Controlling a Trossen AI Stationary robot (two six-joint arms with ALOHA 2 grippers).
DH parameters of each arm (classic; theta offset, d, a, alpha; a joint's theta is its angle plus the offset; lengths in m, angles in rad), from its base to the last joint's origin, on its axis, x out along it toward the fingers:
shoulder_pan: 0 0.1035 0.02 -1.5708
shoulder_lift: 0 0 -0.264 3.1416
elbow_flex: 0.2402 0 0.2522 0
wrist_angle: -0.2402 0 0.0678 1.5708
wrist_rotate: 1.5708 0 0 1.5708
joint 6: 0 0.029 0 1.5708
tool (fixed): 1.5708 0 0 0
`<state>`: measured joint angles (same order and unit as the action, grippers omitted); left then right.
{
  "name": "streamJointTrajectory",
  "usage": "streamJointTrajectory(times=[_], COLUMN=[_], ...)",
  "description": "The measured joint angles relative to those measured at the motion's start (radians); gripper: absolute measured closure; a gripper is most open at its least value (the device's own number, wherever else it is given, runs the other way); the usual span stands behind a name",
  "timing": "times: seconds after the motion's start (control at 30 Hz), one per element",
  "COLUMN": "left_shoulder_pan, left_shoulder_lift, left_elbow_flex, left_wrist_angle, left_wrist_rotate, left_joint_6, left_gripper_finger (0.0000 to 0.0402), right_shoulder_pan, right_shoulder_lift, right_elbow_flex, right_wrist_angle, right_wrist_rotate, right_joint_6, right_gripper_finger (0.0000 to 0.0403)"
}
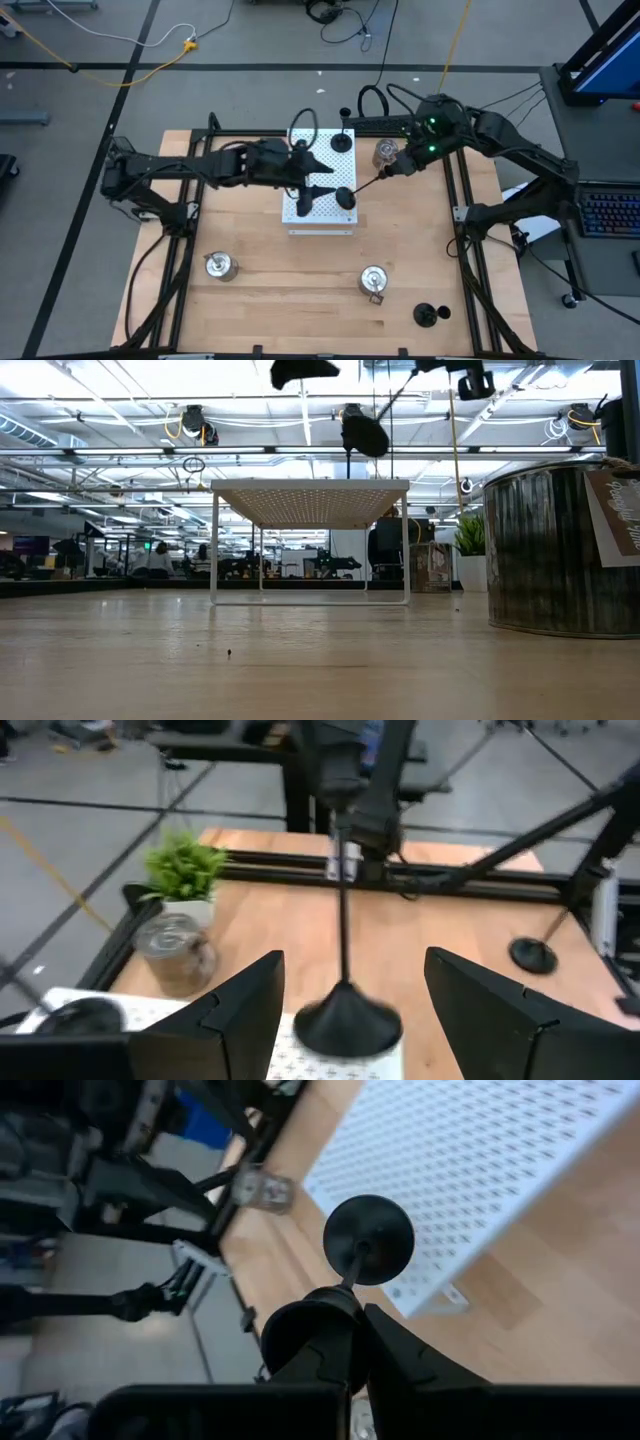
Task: Pick & Place candle stick holders
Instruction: Put the top black candle holder on the shelf aligned with the other black candle holder
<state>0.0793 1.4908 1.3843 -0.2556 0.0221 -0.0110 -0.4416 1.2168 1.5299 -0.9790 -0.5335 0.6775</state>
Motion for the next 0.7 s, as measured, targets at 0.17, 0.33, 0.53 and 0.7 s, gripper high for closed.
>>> streamJointTrajectory(times=[0.17, 0.33, 0.53, 0.7], left_shoulder_pan=[-0.015, -0.017, -0.017, -0.017], left_shoulder_lift=[0.089, 0.161, 0.217, 0.256], left_elbow_flex=[0.112, 0.174, 0.231, 0.279], left_wrist_angle=[-0.057, -0.086, -0.089, -0.092], left_wrist_rotate=[0.038, 0.037, 0.037, 0.055], left_joint_6=[0.008, 0.005, -0.004, -0.037], left_gripper_finger=[0.0153, 0.0153, 0.0153, 0.0154], right_shoulder_pan=[-0.001, 0.012, 0.049, 0.076], right_shoulder_lift=[0.019, 0.024, 0.025, 0.028], right_elbow_flex=[0.000, 0.000, 0.000, 0.000], right_wrist_angle=[0.048, 0.063, 0.086, 0.085], right_wrist_rotate=[-0.028, -0.047, -0.048, -0.046], right_joint_6=[-0.023, -0.043, -0.045, -0.049], right_gripper_finger=[0.0399, 0.0399, 0.0399, 0.0399])
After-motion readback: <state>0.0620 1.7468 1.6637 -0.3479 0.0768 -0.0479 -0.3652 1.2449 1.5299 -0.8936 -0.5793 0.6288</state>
